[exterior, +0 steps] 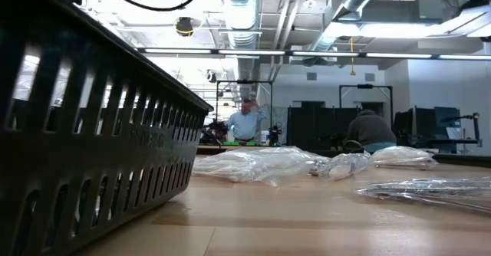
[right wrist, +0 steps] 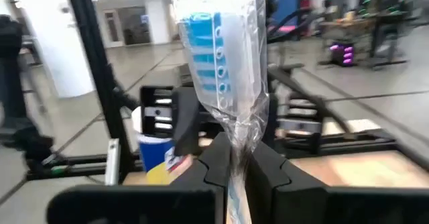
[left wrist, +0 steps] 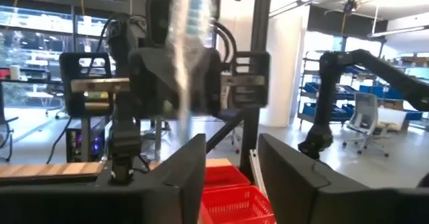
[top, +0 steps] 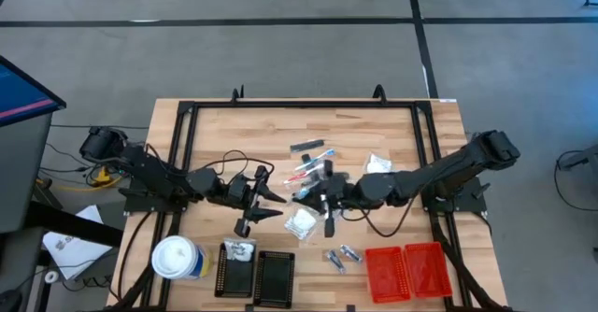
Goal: Pick & Place Travel size toiletries
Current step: Put the blue toothbrush into the right red bin
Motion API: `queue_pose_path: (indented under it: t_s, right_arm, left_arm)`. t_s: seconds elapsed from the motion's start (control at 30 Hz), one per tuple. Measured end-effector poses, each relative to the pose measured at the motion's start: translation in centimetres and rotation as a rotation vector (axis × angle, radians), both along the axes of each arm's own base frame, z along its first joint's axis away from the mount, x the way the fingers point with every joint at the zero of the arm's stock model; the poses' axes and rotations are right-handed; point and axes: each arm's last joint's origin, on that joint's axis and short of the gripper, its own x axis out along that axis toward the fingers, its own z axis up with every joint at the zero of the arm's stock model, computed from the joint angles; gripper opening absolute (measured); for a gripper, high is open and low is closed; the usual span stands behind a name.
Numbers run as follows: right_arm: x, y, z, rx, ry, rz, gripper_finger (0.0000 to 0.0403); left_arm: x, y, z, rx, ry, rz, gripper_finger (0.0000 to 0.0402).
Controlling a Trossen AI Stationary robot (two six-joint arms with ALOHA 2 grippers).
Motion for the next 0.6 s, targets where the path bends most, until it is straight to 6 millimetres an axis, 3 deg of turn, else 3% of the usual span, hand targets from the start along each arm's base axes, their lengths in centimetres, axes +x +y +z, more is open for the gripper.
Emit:
queue_pose_path:
  t_s: [0.17, 0.37, 0.6]
  right_arm:
    - [-2.1, 1.3, 1.3, -0.025, 0.015, -0.027, 0.0009]
    - [-4.2, 2.2, 2.0, 0.026, 0.072, -0.037, 0.0011]
    - [-4.7, 2.2, 1.8, 0.067, 0.113, -0.072, 0.0009]
  left_arm:
    - [-0.9, 0.4, 0.7, 0.004, 0.052, 0.041, 0.0158]
    - [-2.5, 1.0, 1.9, 0.007, 0.103, 0.068, 0.0155]
    - [-3.6, 1.2, 2.2, -0.002, 0.155, 0.06, 0.0148]
